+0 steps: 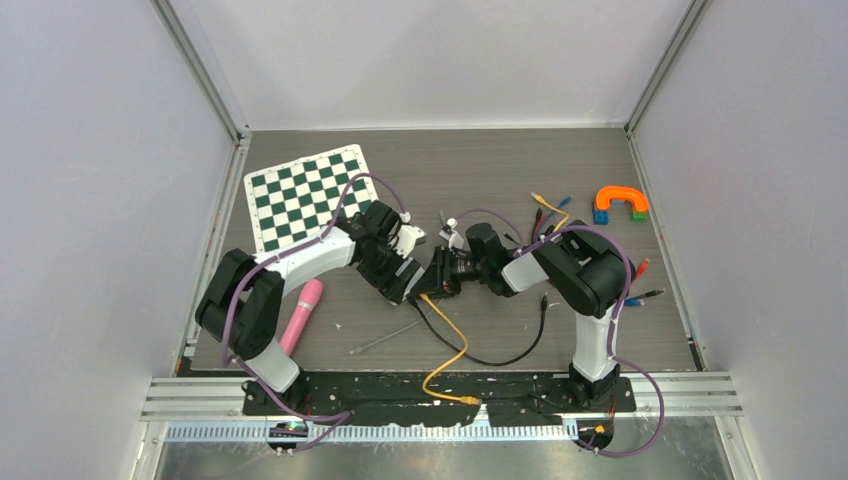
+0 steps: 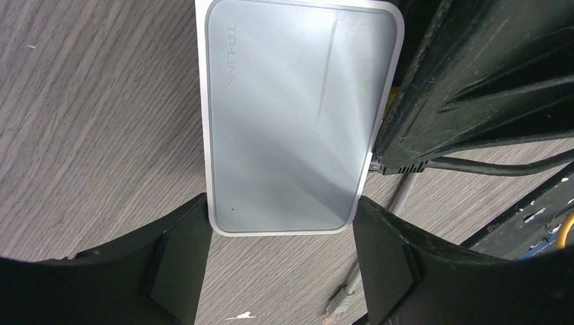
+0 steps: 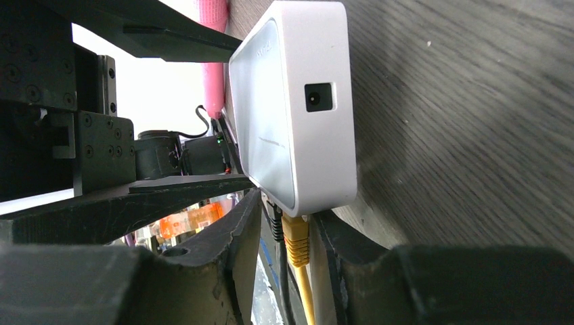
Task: Pull the plug from the switch port
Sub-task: Pull the connector from the switch port.
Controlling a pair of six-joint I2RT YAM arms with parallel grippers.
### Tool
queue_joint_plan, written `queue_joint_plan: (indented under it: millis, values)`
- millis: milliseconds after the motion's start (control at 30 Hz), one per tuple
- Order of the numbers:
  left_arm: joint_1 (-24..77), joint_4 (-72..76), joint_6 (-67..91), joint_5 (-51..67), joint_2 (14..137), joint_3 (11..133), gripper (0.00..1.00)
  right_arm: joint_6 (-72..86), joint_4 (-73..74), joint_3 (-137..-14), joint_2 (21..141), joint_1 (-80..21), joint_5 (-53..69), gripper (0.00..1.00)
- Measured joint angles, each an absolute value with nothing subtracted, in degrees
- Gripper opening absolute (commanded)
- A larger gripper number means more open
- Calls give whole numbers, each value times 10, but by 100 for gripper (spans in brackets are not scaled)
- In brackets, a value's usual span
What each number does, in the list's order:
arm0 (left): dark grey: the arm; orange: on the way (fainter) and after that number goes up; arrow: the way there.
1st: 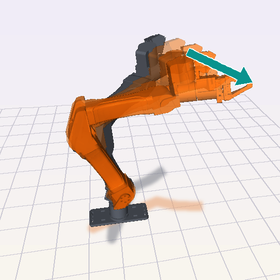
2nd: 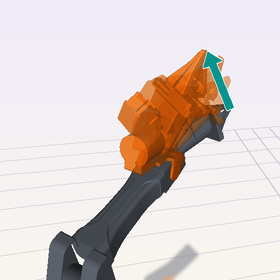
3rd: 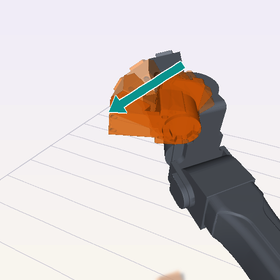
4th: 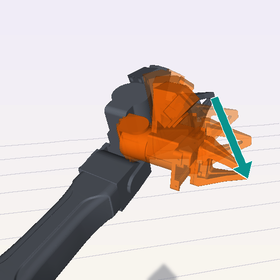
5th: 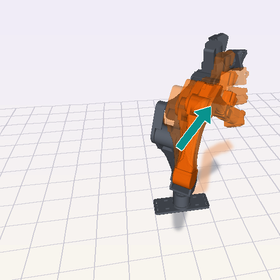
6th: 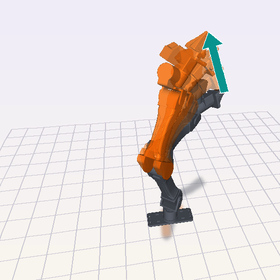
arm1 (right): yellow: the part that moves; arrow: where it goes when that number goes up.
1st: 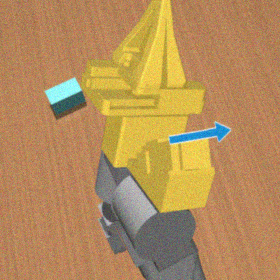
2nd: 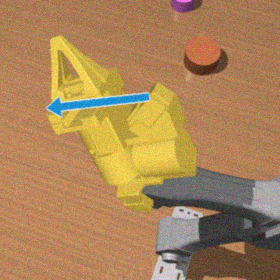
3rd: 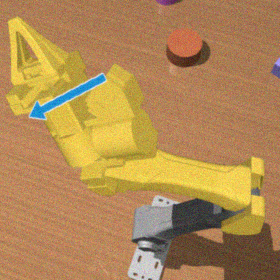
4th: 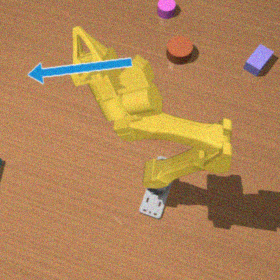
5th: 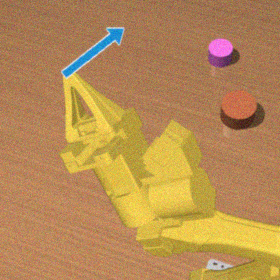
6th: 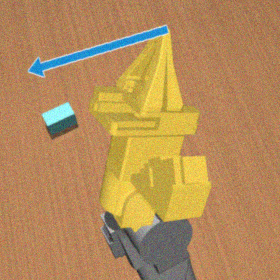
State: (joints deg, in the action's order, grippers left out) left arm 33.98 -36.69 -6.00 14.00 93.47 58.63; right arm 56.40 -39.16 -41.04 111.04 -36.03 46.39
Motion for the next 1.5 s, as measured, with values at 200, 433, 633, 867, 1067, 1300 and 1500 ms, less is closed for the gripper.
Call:
queue_joint_plan:
  millis: [200,433,633,867,1067,1300,1500]
  values:
    - [340,-361,-60,141,935,586,32,589,-426,-392,1110,-347,470,30]
    - [338,-357,-60,141,935,586,32,618,-467,-391,1120,-340,482,25]
    - [337,-358,-60,141,935,586,32,633,-495,-386,1129,-339,485,6]
    - [337,-360,-59,140,935,586,30,609,-477,-385,1127,-339,486,5]
    - [339,-360,-46,130,935,587,29,488,-308,-429,1079,-340,467,5]
    - [342,-361,-34,136,947,587,29,423,-246,-441,1067,-341,470,5]
    - [321,-368,-29,101,950,588,29,376,-157,-434,1067,-341,475,5]
